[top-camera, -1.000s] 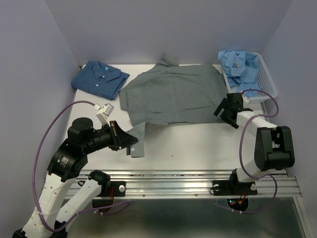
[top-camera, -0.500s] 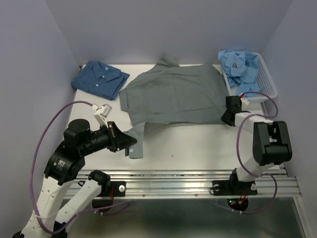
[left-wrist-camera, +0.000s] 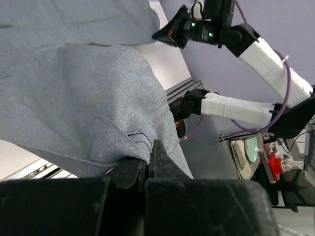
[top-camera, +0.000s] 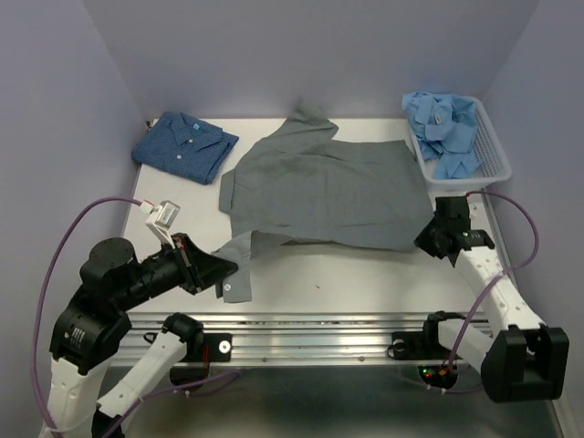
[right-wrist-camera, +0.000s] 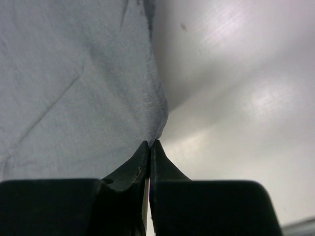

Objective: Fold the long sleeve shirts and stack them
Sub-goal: Flatten the shirt out, then fold the shirt

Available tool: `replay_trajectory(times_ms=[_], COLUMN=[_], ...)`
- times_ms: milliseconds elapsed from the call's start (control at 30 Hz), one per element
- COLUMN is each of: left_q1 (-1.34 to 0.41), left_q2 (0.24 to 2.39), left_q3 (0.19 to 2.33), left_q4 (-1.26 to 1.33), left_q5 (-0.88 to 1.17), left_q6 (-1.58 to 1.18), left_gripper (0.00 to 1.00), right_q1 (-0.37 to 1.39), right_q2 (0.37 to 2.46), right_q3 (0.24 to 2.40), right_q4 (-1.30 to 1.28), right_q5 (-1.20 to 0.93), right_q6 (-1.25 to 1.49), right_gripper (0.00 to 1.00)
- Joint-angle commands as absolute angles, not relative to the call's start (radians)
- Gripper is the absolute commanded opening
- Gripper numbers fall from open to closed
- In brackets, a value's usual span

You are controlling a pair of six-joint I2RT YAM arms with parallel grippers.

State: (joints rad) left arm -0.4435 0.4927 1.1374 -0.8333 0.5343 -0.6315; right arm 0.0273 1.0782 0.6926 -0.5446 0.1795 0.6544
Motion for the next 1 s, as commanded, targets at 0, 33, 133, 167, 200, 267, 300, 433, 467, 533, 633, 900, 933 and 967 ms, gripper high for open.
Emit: replay_trajectory(times_ms=[0,33,133,167,200,267,300,433,467,533,633,900,933,967], left_q1=[-0.448,-0.446,-0.448,-0.448,-0.446,-0.448,-0.448,-0.448,-0.448,-0.448,-0.448,-0.433,-0.433,-0.433], left_q2=[0.503,0.512,0.552,0.563,0.590,0.629,0.673,0.793,0.820,0.896,1.018,1.369,1.402,1.432], left_q3=[1.209,1.215,1.220,1.213,1.207,1.197,1.195,1.184,1.184,1.204,1.279,1.508,1.572,1.600], left_q4=[-0.841,-0.845,-0.838,-0.797,-0.766,-0.677,-0.646,-0.424,-0.385,-0.295,-0.288,-0.141,-0.138,-0.137], left_q5=[0.537,0.537,0.528,0.525,0.517,0.505,0.485,0.407,0.400,0.405,0.382,0.411,0.414,0.414], left_q6=[-0.637,-0.631,-0.586,-0.571,-0.555,-0.497,-0.476,-0.388,-0.371,-0.299,-0.169,-0.072,-0.048,-0.028], left_gripper=[0.00,0.00,0.00,0.00,0.00,0.00,0.00,0.00,0.00,0.00,0.00,0.00,0.00,0.00], right_q1=[0.034,0.034,0.034,0.034,0.034,0.034,0.034,0.034,0.034,0.034,0.034,0.034,0.034,0.034], right_q2=[0.980,0.970,0.950,0.956,0.962,0.980,1.006,1.087,1.101,1.135,1.166,1.321,1.353,1.353], right_q3=[0.701,0.719,0.756,0.758,0.761,0.759,0.755,0.772,0.779,0.805,0.836,0.931,0.940,0.946], right_q4=[-0.773,-0.791,-0.842,-0.848,-0.847,-0.833,-0.806,-0.755,-0.744,-0.736,-0.723,-0.623,-0.589,-0.568], right_q5=[0.092,0.084,0.109,0.124,0.139,0.138,0.121,0.110,0.120,0.147,0.188,0.196,0.198,0.199], right_q6=[0.707,0.710,0.709,0.701,0.696,0.690,0.684,0.667,0.669,0.666,0.650,0.582,0.568,0.563], right_gripper=[0.02,0.02,0.02,0.02,0.02,0.02,0.02,0.02,0.02,0.02,0.02,0.03,0.03,0.02])
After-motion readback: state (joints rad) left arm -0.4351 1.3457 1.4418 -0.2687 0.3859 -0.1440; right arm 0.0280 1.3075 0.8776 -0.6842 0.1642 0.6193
